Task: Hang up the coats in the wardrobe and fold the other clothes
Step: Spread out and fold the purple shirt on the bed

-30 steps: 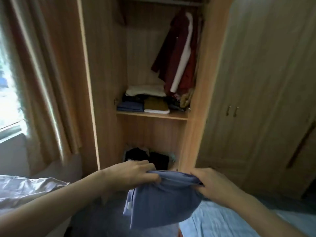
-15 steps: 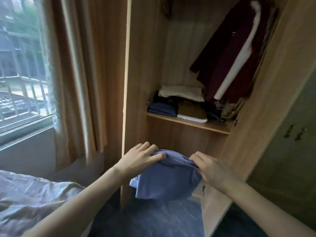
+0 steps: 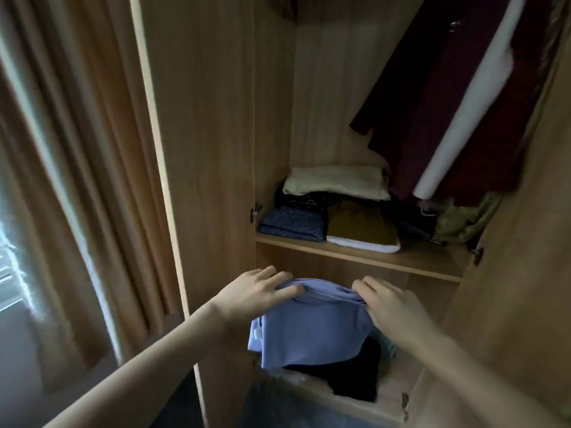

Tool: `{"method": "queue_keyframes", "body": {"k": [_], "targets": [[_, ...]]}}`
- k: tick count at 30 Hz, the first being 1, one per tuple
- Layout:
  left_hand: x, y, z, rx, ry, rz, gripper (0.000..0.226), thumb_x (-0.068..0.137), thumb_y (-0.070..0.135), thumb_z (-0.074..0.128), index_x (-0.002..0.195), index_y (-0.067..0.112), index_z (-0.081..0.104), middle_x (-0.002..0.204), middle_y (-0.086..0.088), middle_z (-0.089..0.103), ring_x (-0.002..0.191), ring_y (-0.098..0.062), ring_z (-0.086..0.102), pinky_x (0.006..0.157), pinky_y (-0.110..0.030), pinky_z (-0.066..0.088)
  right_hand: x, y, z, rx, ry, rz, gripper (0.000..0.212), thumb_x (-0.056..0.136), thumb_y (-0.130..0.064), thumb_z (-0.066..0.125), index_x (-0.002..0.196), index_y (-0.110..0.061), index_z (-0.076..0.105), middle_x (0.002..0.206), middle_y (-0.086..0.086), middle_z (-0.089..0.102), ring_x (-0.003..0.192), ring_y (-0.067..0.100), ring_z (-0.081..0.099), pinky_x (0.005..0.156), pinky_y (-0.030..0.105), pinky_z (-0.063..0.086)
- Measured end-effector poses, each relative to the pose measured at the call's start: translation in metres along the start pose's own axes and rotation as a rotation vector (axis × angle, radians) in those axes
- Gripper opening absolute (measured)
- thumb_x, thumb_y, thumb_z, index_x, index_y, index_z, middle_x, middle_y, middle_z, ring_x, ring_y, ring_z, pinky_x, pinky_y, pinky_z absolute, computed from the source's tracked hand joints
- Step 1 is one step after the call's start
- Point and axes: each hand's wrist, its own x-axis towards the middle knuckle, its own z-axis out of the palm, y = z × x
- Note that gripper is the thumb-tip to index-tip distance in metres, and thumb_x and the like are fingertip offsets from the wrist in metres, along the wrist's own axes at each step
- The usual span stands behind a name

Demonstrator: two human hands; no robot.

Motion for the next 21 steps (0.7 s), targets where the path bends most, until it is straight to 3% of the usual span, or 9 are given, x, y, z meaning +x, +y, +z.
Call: {"method": "queue_keyframes", "body": {"k": [3, 6, 8, 10, 12, 14, 16, 18, 21], "targets": [[0.04, -0.036, 0.028, 0.03, -0.017, -0.045, 0.066, 0.069, -0.007, 0.061, 0.125, 0.025, 0.05, 0.11, -0.002, 0.062, 0.074, -0.021, 0.055, 0.048, -0.03, 0.048, 0.047, 0.038, 0.021, 0.015, 0.053, 0.02, 0.042, 0.056, -0.01, 0.085, 0.08, -0.023, 0.054, 0.07, -0.006, 0.056, 0.056, 0.019, 0.059, 0.035, 0.024, 0.033], [0.068, -0.069, 0.053, 0.019, -0.074, -0.034, 0.051, 0.079, 0.003, 0.043, 0.122, 0.027, 0.052, 0.106, 0.0, 0.064, 0.077, -0.02, 0.059, 0.041, -0.026, 0.044, 0.088, 0.061, 0.04, 0.047, 0.046, 0.016, 0.039, 0.054, -0.009, 0.086, 0.076, -0.021, 0.057, 0.064, -0.005, 0.059, 0.049, 0.018, 0.056, 0.036, 0.018, 0.017], [0.085, -0.094, 0.07, 0.038, -0.104, -0.016, 0.044, 0.084, 0.008, 0.044, 0.122, 0.029, 0.051, 0.105, 0.002, 0.064, 0.08, -0.018, 0.06, 0.041, -0.023, 0.036, 0.115, 0.076, 0.057, 0.082, 0.0, 0.023, 0.032, 0.068, -0.012, 0.078, 0.086, -0.023, 0.053, 0.076, -0.005, 0.061, 0.06, 0.019, 0.059, 0.038, 0.027, 0.032], [0.099, -0.121, 0.091, 0.059, -0.101, 0.02, 0.047, 0.082, 0.005, 0.059, 0.122, 0.029, 0.051, 0.106, 0.003, 0.063, 0.079, -0.018, 0.058, 0.042, -0.023, 0.028, 0.145, 0.093, 0.071, 0.213, -0.109, 0.067, 0.021, 0.085, -0.014, 0.061, 0.097, -0.026, 0.049, 0.094, -0.006, 0.057, 0.081, 0.02, 0.059, 0.056, 0.035, 0.045], [0.11, -0.148, 0.116, 0.037, -0.12, 0.047, 0.056, 0.08, 0.001, 0.068, 0.125, 0.028, 0.048, 0.108, 0.002, 0.062, 0.08, -0.018, 0.057, 0.041, -0.026, 0.033, 0.172, 0.112, 0.089, 0.405, -0.2, 0.048, 0.023, 0.09, -0.016, 0.056, 0.084, -0.033, 0.042, 0.091, -0.007, 0.054, 0.083, 0.018, 0.056, 0.064, 0.036, 0.045], [0.121, -0.176, 0.141, -0.04, -0.133, 0.042, 0.057, 0.085, 0.0, 0.063, 0.129, 0.027, 0.042, 0.108, 0.001, 0.06, 0.084, -0.019, 0.057, 0.048, -0.033, 0.046, 0.203, 0.129, 0.11, 0.537, -0.254, 0.031, 0.032, 0.091, -0.02, 0.058, 0.073, -0.036, 0.036, 0.082, -0.007, 0.053, 0.076, 0.015, 0.055, 0.063, 0.036, 0.044], [0.138, -0.207, 0.167, -0.157, -0.132, -0.037, 0.049, 0.091, 0.005, 0.054, 0.133, 0.027, 0.039, 0.104, 0.001, 0.06, 0.084, -0.018, 0.057, 0.056, -0.037, 0.051, 0.241, 0.146, 0.129, 0.593, -0.295, 0.049, 0.024, 0.089, -0.023, 0.06, 0.074, -0.032, 0.043, 0.077, -0.005, 0.055, 0.072, 0.013, 0.056, 0.063, 0.038, 0.046], [0.16, -0.243, 0.191, -0.209, -0.124, -0.112, 0.049, 0.093, 0.012, 0.055, 0.135, 0.029, 0.037, 0.097, 0.001, 0.061, 0.079, -0.017, 0.058, 0.056, -0.035, 0.052, 0.285, 0.166, 0.142, 0.592, -0.273, 0.081, 0.017, 0.086, -0.022, 0.063, 0.076, -0.026, 0.05, 0.074, -0.005, 0.059, 0.07, 0.012, 0.058, 0.062, 0.038, 0.048], [0.208, -0.311, 0.219, -0.22, -0.053, -0.156, 0.064, 0.088, 0.005, 0.064, 0.142, 0.027, 0.038, 0.102, -0.002, 0.064, 0.082, -0.019, 0.059, 0.06, -0.03, 0.05, 0.356, 0.201, 0.151, 0.633, -0.185, 0.135, 0.02, 0.085, -0.018, 0.066, 0.074, -0.027, 0.052, 0.071, -0.005, 0.061, 0.067, 0.013, 0.06, 0.059, 0.034, 0.047]]}}
